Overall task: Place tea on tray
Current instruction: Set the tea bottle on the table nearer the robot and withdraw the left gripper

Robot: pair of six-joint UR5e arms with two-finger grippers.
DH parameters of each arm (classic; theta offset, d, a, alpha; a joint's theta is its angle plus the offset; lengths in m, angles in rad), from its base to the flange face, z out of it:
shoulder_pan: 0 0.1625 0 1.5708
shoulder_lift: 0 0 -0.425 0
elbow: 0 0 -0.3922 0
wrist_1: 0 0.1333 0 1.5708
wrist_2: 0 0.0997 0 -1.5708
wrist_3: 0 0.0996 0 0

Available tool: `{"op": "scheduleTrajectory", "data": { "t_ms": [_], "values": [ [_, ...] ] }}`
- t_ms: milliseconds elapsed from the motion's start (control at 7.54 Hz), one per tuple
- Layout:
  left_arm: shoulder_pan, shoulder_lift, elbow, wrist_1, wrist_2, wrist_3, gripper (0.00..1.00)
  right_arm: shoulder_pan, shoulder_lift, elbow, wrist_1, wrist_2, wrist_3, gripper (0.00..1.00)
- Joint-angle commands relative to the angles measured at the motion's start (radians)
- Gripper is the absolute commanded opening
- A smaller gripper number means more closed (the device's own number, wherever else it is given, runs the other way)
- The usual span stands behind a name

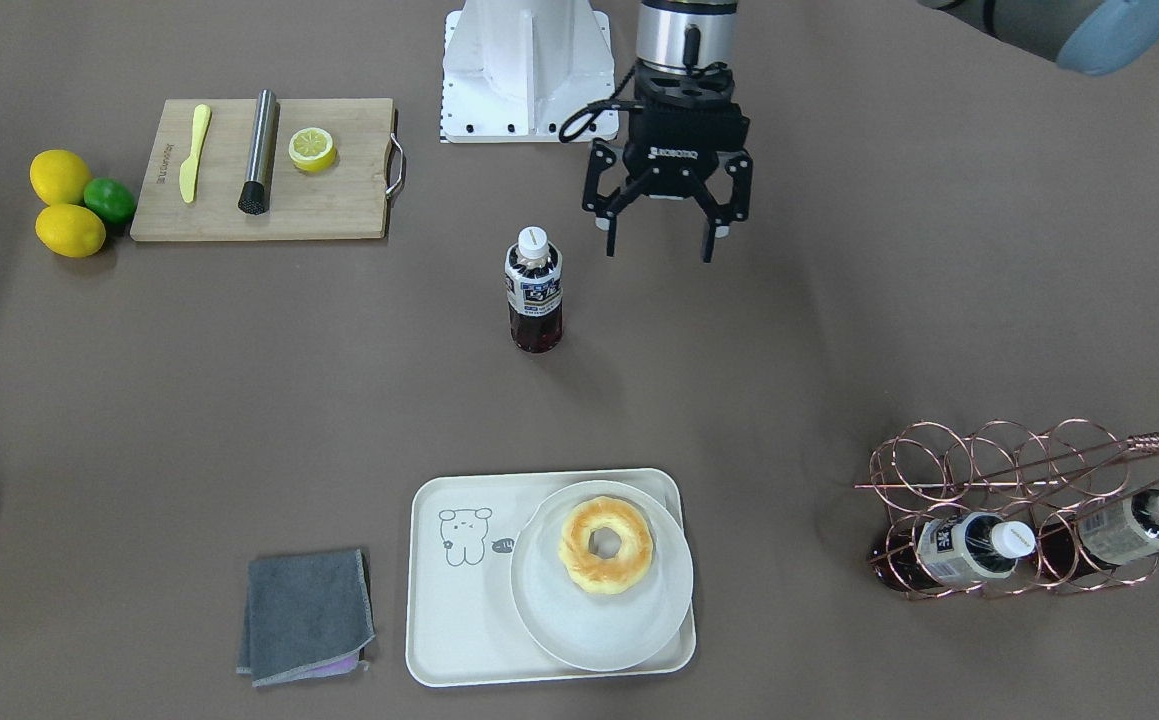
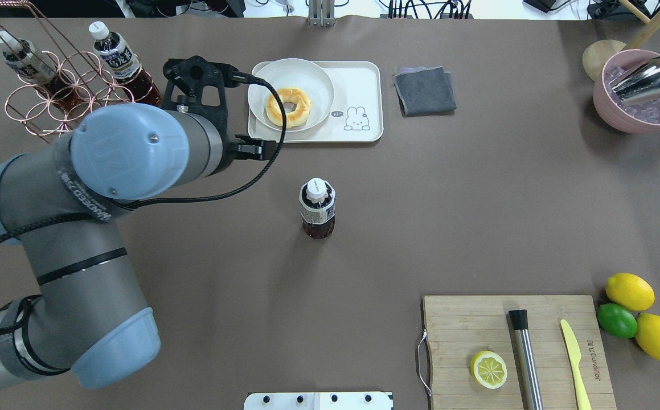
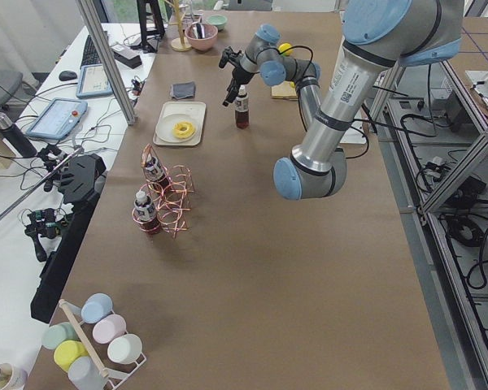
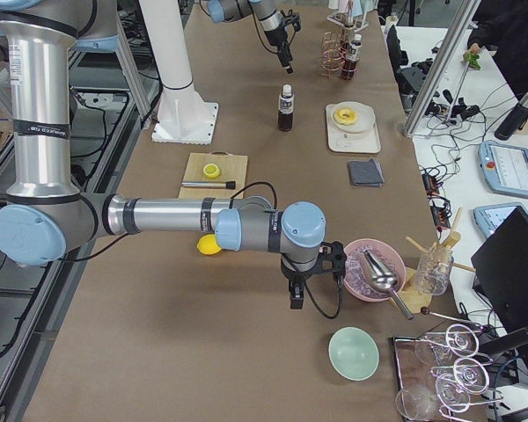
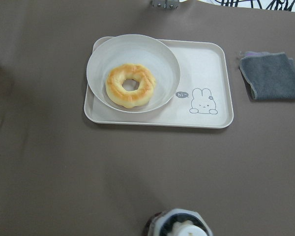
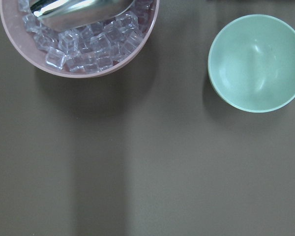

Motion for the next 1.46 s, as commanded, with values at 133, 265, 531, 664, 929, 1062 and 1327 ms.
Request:
{"op": "scheduleTrajectory", "data": {
  "t_ms": [133,265,531,664,929,1062,1327],
  "values": [
    [-0.17,0.205,-0.017,-0.083,-0.15,0.091,0.98,-0.038,0.032,0.096,-0.02,0.047,0.152,1.0],
    [-0.257,0.315,-0.052,-0.083,-0.252,0.212,0.98,-0.078,0.038,0.151,-0.011,0.069,0.246,1.0],
    [-0.455,0.504,-0.051,-0.077,-0.467,0.557,0.98,-0.169,0.046,0.241,-0.009,0.061,0.294,1.0],
    [-0.597,0.551,-0.025,-0.077,-0.538,0.743,0.98,-0.211,0.073,0.29,-0.011,0.069,0.399,1.0],
    [-0.839,0.585,0.088,-0.077,-0.681,1.05,0.98,-0.371,0.188,0.37,-0.02,0.025,0.701,1.0],
    [-0.902,0.586,0.133,-0.078,-0.703,1.148,0.98,-0.446,0.245,0.373,-0.02,0.0,0.781,1.0],
    [-0.99,0.588,0.194,-0.077,-0.706,1.25,0.98,-0.609,0.416,0.376,-0.123,-0.103,0.947,1.0]
  ]
}}
